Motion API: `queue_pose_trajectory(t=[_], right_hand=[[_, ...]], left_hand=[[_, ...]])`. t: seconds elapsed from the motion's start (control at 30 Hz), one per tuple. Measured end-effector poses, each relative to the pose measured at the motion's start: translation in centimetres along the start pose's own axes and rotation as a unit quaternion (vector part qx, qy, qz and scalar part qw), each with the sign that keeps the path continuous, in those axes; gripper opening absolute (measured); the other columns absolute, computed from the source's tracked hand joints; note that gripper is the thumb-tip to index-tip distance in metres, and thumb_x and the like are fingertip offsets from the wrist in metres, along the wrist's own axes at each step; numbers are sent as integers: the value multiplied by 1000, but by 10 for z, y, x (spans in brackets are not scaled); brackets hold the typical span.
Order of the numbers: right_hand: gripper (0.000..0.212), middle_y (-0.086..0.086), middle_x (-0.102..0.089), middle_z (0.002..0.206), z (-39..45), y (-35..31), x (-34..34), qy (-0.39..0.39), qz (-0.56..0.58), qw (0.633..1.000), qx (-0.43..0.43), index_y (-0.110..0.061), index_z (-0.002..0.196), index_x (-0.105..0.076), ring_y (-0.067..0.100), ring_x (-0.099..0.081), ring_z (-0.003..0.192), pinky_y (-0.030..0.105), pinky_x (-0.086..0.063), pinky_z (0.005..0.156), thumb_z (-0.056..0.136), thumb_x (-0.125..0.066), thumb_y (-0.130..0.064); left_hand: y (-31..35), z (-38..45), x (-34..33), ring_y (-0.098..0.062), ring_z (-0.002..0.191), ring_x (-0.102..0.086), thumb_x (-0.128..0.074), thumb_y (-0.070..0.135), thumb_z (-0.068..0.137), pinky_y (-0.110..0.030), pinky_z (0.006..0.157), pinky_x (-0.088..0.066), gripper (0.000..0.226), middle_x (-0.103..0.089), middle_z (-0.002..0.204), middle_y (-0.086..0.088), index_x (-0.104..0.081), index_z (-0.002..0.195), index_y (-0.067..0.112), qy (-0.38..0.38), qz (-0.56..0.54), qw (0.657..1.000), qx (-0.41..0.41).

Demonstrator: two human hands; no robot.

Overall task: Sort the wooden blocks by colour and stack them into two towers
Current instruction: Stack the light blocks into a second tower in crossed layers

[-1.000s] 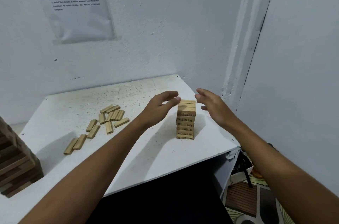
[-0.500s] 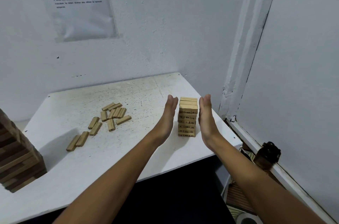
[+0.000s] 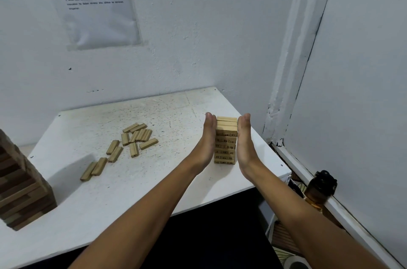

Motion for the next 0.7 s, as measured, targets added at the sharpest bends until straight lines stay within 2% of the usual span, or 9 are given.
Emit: queue_pose_trajectory(t=[0.03, 0.1, 0.2, 0.27, 0.37, 0.47, 0.53, 0.6, 0.7], right_hand=[[62, -32, -48, 100, -1, -2, 0, 0, 11, 1000, 5, -29, 144, -29, -31, -48, 82, 1, -39, 80, 97, -9, -63], [49, -34, -41, 89, -5, -6, 0, 13, 21, 1000, 4, -32, 139, -30, -31, -48, 68, -1, -40, 66, 101, -7, -52], [42, -28, -46, 94, -1, -4, 0, 20, 27, 999, 12, -39, 132, -31, -30, -48, 74, 1, -38, 74, 100, -8, -54], [46, -29, -45, 102, 3, 0, 0, 20, 24, 999, 11, -39, 135, -32, -28, -45, 81, 8, -35, 85, 99, -9, -58], [36, -24, -55, 99, 2, 0, -1, 13, 10, 1000, 4, -44, 104, -44, -22, -55, 79, 8, -42, 73, 99, -11, -57], [42, -25, -53, 83, 0, -3, 0, 15, 5, 1000, 10, -30, 88, -47, -22, -57, 66, 1, -43, 61, 103, -12, -49], [41, -25, -54, 81, -1, -5, 0, 17, 1, 1000, 17, -31, 89, -47, -21, -58, 66, 0, -43, 60, 103, -12, -48], [48, -19, -63, 90, 3, 0, 2, 12, -4, 1000, 18, -30, 95, -54, -15, -62, 82, 5, -45, 68, 102, -13, -53], [64, -3, -71, 111, 7, 4, 1, 8, -15, 1000, 14, -25, 113, -64, 6, -65, 104, 21, -47, 84, 98, -15, -63]], left_hand=[[2, -2, -2, 12, 120, -16, 7, 51, 98, -15, 101, -9, 64, -22, 129, 30, -12, 153, 25, -2, 2, 1000, -2], [6, -4, -3, 11, 115, -20, 7, 50, 99, -14, 99, -12, 57, -26, 114, 32, -17, 148, 32, -3, 4, 1000, -5], [7, -5, -4, 11, 117, -19, 7, 53, 98, -15, 100, -13, 64, -28, 127, 32, -15, 152, 28, -11, 5, 1000, -4], [9, -6, -4, 12, 114, -23, 7, 51, 99, -15, 98, -15, 62, -30, 112, 34, -20, 150, 29, -11, 17, 1000, -11], [13, -10, -6, 15, 105, -29, 7, 48, 100, -12, 95, -17, 51, -31, 96, 37, -26, 137, 38, -8, 21, 1000, -17], [12, -9, -5, 15, 101, -27, 6, 47, 100, -13, 96, -18, 55, -30, 94, 35, -26, 142, 33, -2, 10, 1000, -20], [9, -7, -4, 15, 106, -28, 6, 48, 100, -14, 97, -18, 52, -29, 97, 37, -26, 139, 36, 5, 10, 1000, -18], [3, -2, -2, 14, 121, -29, 6, 52, 98, -16, 100, -16, 56, -30, 118, 39, -24, 143, 36, 1, 4, 1000, -5], [-5, 3, 2, 4, 137, -15, 4, 65, 90, -21, 105, -12, 78, -16, 157, 16, -9, 155, 25, -1, 1, 1000, 13]])
Point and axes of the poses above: each hand's wrist, its own z-axis towards the middle knuckle, its own x-axis out of the back of the hand, y = z × x, the point moved 7 cm from there along z, towards the middle knuckle
